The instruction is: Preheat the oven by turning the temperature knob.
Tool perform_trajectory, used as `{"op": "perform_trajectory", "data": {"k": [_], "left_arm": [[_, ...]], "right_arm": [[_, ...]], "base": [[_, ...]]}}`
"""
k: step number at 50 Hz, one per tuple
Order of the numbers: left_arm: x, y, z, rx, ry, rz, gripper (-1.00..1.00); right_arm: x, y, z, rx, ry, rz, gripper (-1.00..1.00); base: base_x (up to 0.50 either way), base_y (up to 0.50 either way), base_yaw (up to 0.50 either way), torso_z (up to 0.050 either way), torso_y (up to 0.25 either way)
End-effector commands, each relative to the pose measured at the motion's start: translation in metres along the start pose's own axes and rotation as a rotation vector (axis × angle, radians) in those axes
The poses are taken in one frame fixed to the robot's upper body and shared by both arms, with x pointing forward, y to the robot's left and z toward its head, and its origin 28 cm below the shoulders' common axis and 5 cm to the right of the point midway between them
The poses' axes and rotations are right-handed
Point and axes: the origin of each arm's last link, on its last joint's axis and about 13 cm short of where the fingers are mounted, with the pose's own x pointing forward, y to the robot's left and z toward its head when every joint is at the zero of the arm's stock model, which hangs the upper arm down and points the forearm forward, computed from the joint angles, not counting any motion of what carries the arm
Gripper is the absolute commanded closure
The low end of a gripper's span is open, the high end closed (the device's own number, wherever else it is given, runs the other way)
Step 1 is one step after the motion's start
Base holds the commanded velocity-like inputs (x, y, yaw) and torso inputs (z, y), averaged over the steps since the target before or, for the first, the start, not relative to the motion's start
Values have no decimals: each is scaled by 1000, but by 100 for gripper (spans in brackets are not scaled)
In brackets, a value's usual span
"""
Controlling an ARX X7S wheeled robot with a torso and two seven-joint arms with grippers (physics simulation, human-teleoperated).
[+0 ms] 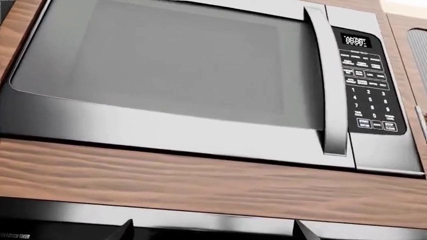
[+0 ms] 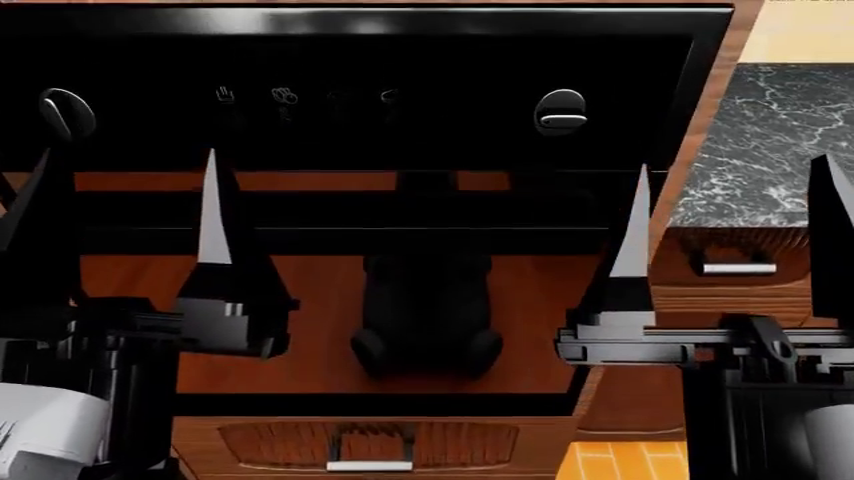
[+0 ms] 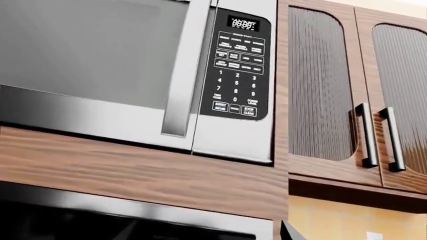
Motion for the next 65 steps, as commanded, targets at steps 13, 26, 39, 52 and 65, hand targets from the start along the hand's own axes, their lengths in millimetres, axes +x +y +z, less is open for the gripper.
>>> {"op": "perform_trajectory", "data": {"k": [13,26,39,52,65], "left_arm": [[-1,-1,4,-9,2,-3,-100],[-4,-2,4,3,14,-6,-100],[-4,-2,3,10,12,-7,-100],[-3,-1,3,11,17,-6,-100],[-3,0,4,7,17,-2,-100]], "right_arm": [[1,1,-1,-22,12,-17,-100],[1,-1,2,-101,18,-6,-100],[4,-2,-8,-349,99,-46,-100],[2,2,-15,-541,227,-72,-100],[-5,4,-12,-791,210,-13,-100]], "base": [[31,0,0,0,0],[0,0,0,0,0],[0,0,0,0,0],[0,0,0,0,0],[0,0,0,0,0]]}}
